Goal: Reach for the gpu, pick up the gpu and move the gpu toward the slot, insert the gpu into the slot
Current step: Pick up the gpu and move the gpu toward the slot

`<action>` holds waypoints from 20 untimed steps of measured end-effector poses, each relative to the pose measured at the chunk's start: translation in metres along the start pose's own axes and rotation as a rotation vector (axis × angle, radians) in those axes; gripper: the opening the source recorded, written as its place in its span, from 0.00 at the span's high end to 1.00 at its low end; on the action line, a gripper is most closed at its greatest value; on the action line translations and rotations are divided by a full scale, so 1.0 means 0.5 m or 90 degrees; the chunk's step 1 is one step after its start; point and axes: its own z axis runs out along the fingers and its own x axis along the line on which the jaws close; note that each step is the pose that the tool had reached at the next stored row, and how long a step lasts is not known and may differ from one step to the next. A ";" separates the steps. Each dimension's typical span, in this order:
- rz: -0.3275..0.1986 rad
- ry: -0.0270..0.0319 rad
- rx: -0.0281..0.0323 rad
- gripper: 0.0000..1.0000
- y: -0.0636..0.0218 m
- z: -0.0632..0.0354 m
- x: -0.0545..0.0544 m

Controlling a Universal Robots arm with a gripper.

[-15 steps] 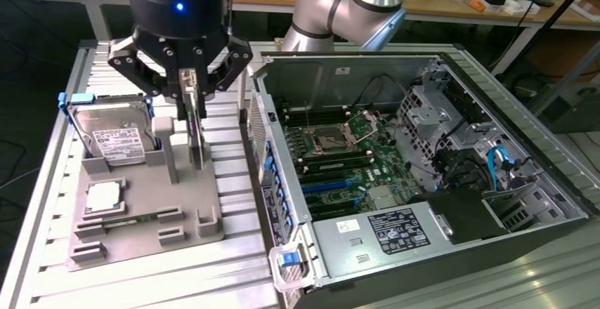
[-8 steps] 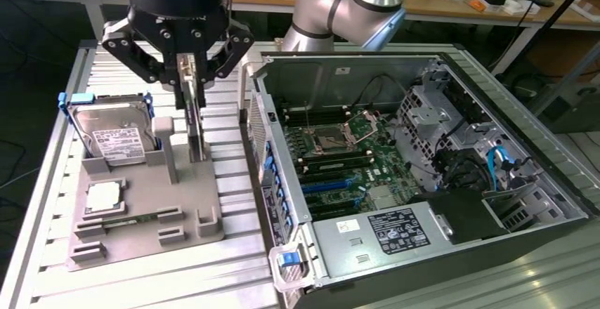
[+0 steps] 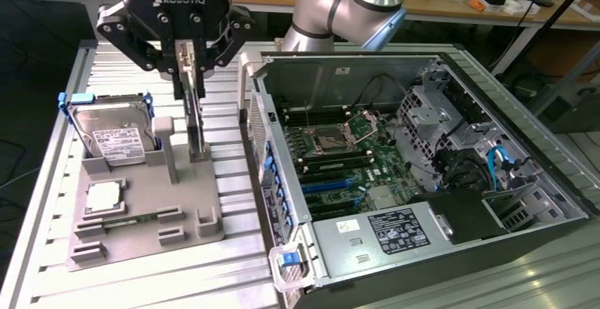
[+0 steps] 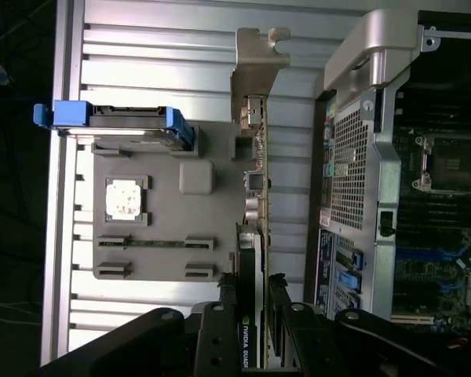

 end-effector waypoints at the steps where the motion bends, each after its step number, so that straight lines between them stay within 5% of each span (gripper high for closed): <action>1: 0.000 0.0002 0.0000 0.73 0.000 -0.002 -0.001; 7: 0.001 0.0103 -0.0005 0.73 -0.002 -0.009 -0.024; 17: 0.002 0.0384 -0.0022 0.73 -0.006 -0.011 -0.076; 20: 0.002 0.0437 -0.0026 0.73 -0.007 -0.011 -0.085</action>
